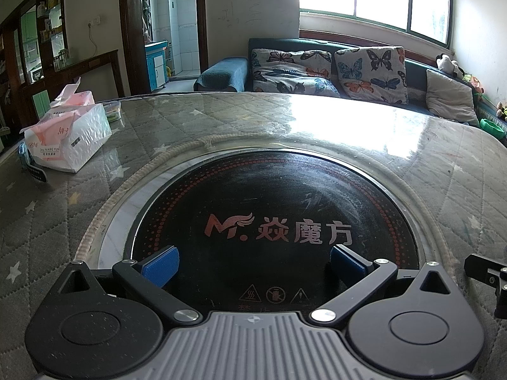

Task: Fold clothes
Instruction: 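Move both tools toward the folded cream garment on the table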

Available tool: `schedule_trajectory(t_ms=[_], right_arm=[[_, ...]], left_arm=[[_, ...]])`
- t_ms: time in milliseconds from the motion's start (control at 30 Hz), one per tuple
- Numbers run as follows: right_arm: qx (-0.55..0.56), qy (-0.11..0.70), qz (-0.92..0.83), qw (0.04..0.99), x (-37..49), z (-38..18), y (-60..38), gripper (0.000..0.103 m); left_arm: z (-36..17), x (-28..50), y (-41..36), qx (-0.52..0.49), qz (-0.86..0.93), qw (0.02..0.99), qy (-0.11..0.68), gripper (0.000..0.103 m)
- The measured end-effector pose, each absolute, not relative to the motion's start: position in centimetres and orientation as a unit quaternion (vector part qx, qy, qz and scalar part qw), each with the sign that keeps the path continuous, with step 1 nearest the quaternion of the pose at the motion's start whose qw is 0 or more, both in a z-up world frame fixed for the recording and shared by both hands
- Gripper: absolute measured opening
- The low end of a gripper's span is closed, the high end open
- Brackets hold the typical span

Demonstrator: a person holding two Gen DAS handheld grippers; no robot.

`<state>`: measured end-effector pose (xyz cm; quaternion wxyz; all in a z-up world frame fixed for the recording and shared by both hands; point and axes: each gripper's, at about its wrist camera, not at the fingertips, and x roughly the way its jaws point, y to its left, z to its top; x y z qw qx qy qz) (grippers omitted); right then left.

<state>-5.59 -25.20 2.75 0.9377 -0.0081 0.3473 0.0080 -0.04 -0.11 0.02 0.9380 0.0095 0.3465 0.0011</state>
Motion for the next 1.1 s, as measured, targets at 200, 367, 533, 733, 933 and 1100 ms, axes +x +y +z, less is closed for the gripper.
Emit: schedule_trajectory(t_ms=[200, 367, 533, 733, 933, 1100], right_arm=[[-0.015, 0.338, 0.001, 0.941, -6.1, 3.2, -25.2, 0.103], [-0.021, 0.322, 0.000, 0.947, -7.6, 5.1, -25.2, 0.103], [-0.019, 0.314, 0.002, 0.949, -10.2, 6.9, -25.5, 0.103], [0.006, 0.304, 0.001, 0.953, -14.1, 8.3, -27.1, 0.103], [0.013, 0.298, -0.025, 0.954, -18.3, 9.7, -28.0, 0.103], [0.004, 0.300, -0.047, 0.953, -21.9, 10.2, -28.4, 0.103]], left_arm=[[0.8, -2.0, -3.5, 0.086, 0.011, 0.943, 0.321, 0.103], [1.5, -3.2, -4.5, 0.086, -0.002, 0.942, 0.324, 0.103], [2.6, -5.8, -6.3, 0.067, -0.038, 0.942, 0.326, 0.103], [4.6, -8.8, -8.2, 0.035, -0.088, 0.939, 0.330, 0.103], [5.5, -11.4, -10.2, 0.027, -0.132, 0.926, 0.354, 0.103], [5.8, -13.0, -11.5, 0.012, -0.163, 0.914, 0.372, 0.103]])
